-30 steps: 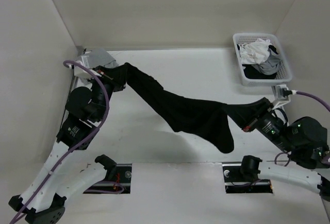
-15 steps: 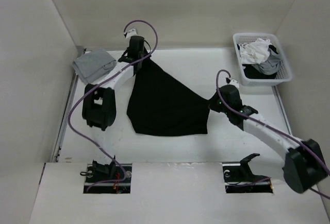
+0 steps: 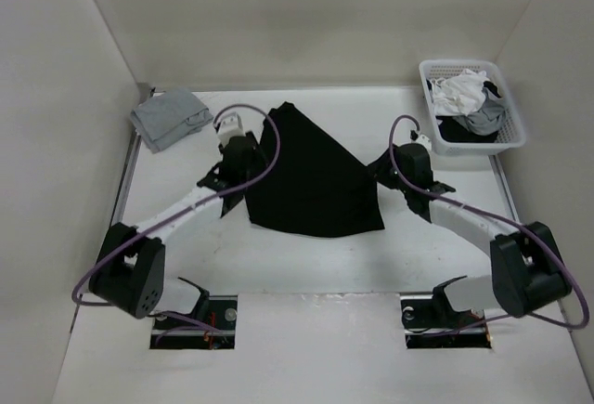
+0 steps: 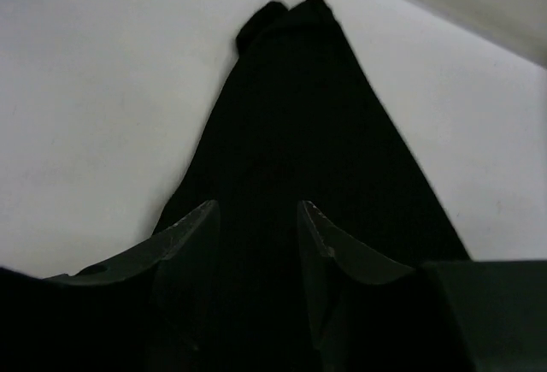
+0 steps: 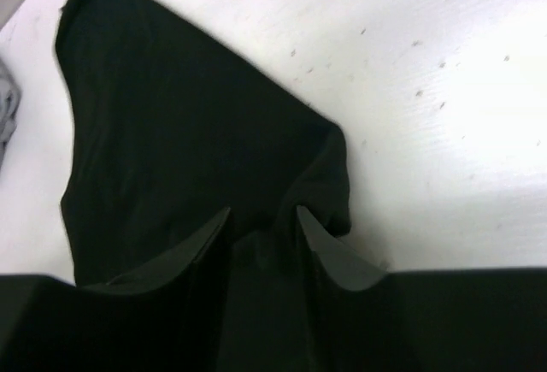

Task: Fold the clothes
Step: Flatten the tank top out

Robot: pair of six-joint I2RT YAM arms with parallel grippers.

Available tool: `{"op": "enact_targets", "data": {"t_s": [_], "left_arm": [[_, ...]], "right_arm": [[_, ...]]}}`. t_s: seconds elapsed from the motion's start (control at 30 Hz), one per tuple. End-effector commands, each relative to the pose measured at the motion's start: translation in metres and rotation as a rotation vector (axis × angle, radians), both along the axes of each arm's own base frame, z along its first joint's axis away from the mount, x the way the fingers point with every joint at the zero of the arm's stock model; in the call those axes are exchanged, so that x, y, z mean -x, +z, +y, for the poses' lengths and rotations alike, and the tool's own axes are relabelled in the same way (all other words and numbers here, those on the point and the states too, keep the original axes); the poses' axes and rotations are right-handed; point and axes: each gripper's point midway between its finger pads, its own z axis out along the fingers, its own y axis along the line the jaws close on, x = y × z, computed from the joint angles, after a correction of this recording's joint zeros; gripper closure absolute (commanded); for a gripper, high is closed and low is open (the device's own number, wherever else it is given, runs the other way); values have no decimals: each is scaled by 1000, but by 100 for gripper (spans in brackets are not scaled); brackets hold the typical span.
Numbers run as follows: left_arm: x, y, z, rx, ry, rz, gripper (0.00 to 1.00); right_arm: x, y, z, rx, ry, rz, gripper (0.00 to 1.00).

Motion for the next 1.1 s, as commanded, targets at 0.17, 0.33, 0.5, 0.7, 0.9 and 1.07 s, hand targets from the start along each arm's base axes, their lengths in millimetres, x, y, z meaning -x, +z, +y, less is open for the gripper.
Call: {"op": "enact_targets", "data": {"t_s": [0.17,0.33,0.5,0.7,0.9,1.07], "left_arm": [[104,-97,30,2,39,208,58],[116,-122,4,45,-74,311,55],[113,-112,-8,48,-101,307,96],[139,-38,11,-133,-85,319,96],[155,-20,31,-288,-62,381,60],[157,-37,41,-278,0,353,56]], "right_arm": [[55,38,17,16,85,-150,82],[78,28,18,57,134,-132,87],[85,24,20,34,151,-152,70],[88,18,24,39,165,-142,63],[89,10,24,41,163,-128,57],[90,12,25,38,171,-135,57]]}}
